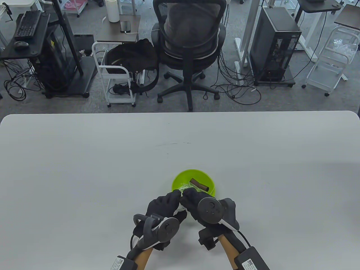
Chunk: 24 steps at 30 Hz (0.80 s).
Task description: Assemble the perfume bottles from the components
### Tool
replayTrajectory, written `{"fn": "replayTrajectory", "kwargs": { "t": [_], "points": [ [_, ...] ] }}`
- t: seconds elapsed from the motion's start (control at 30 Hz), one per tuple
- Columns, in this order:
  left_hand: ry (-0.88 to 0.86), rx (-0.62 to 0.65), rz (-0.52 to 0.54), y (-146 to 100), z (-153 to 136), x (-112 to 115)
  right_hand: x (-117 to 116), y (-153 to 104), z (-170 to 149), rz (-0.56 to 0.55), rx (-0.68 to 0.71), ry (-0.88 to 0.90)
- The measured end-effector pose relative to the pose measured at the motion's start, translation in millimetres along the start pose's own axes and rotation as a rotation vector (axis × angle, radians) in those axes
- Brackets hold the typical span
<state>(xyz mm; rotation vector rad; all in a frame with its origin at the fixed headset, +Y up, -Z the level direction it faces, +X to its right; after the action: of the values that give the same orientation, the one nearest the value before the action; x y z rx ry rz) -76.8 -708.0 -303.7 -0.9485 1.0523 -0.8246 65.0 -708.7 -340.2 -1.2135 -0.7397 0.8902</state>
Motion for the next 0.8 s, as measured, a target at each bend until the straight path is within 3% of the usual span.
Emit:
{"fn": "replayTrajectory", "kwargs": {
  "t": [0.07, 0.2, 0.4, 0.7, 0.8],
  "points": [
    [0.004, 0.002, -0.006, 0, 0, 0, -1, 0, 0, 0.038, 0.02, 0.01],
    [-0.007, -0.006, -0.03, 3, -9, 3, -7, 1, 3, 0.263, 0.103, 0.015],
    [-0.014, 0.016, -0.021, 2, -4, 0, -3, -1, 5, 0.042, 0.044, -0.135],
    [-0.012, 0.047, -0.023, 1, 0, 1, -6, 0, -2, -0.002, -0.016, 0.014],
    [-0.006, 0.047, -0.022, 1, 0, 1, -6, -1, -5, 0.057, 0.016, 0.068]
  ]
}}
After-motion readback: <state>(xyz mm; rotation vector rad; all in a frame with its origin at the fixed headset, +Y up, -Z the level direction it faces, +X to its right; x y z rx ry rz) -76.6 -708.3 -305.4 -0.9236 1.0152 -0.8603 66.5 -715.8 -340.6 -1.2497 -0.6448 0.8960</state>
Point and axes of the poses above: the tracker on the back of each hand, its own z axis roughly to the thumb side, its own y axis roughly from the wrist to the fingertips, x = y × z, the point moved 4 cm from there along y, roughly from the wrist to the fingertips, and after that the axes turned 11 degrees about -x, right-handed, at the moved point
